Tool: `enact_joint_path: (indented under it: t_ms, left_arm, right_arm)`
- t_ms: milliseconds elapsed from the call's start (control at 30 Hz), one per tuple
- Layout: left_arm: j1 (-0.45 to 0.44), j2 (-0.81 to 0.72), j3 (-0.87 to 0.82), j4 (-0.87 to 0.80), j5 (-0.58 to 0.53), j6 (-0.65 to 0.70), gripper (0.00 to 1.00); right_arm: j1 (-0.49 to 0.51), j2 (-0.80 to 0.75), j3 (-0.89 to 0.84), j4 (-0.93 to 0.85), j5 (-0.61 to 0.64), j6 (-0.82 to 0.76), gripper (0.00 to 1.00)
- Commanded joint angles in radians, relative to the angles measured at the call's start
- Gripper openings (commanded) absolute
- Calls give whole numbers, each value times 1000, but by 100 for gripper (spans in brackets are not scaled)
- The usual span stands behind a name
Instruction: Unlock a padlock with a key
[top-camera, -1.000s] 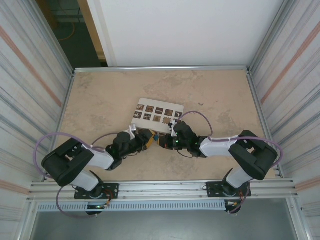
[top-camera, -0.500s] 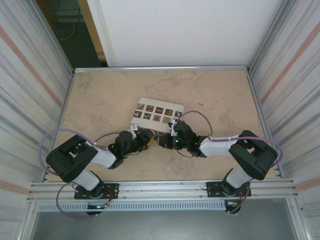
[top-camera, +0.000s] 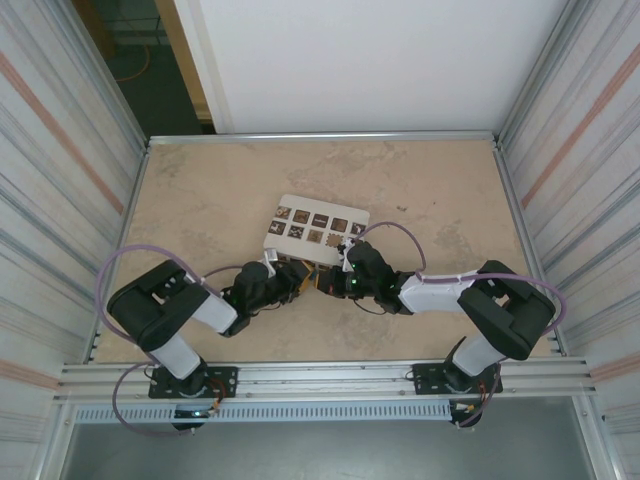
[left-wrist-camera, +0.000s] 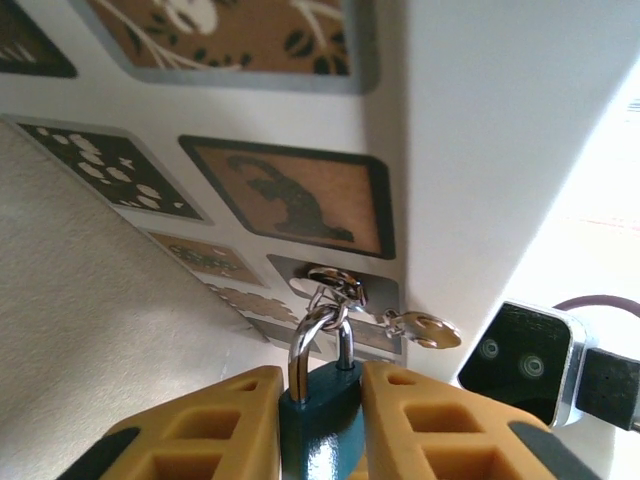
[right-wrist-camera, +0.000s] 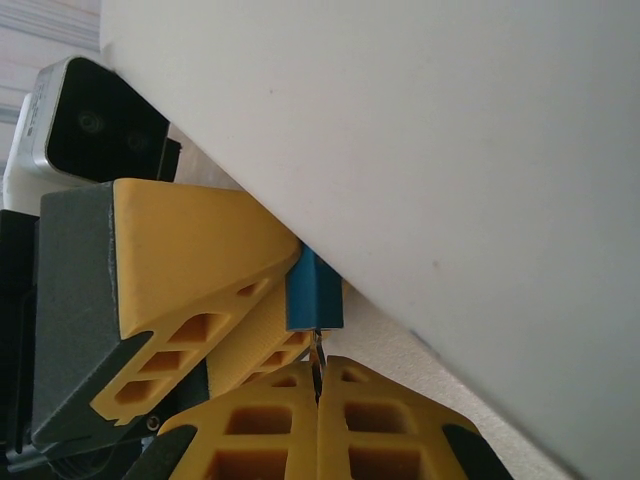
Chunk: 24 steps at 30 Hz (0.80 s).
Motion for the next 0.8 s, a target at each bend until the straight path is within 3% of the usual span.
enact_joint_path:
  t_ms: [0, 233, 367, 600, 767]
  left_arm:
    - [4, 21, 18, 39, 4, -8, 25]
    - [4, 21, 28, 50, 10, 13, 15]
    - [4, -13, 36, 5, 12, 45, 6]
    - [3, -169, 67, -216, 0, 121, 1]
    - [4, -296, 76, -380, -33, 128, 0]
  right_arm:
    - [5, -42, 30, 74, -4, 17, 0]
    - [5, -58, 18, 71, -3, 23, 3]
    - [1, -82, 0, 48, 12, 17, 12]
    - [-12, -195, -32, -113, 73, -73, 29]
    - [-28, -338, -34, -283, 133, -241, 37]
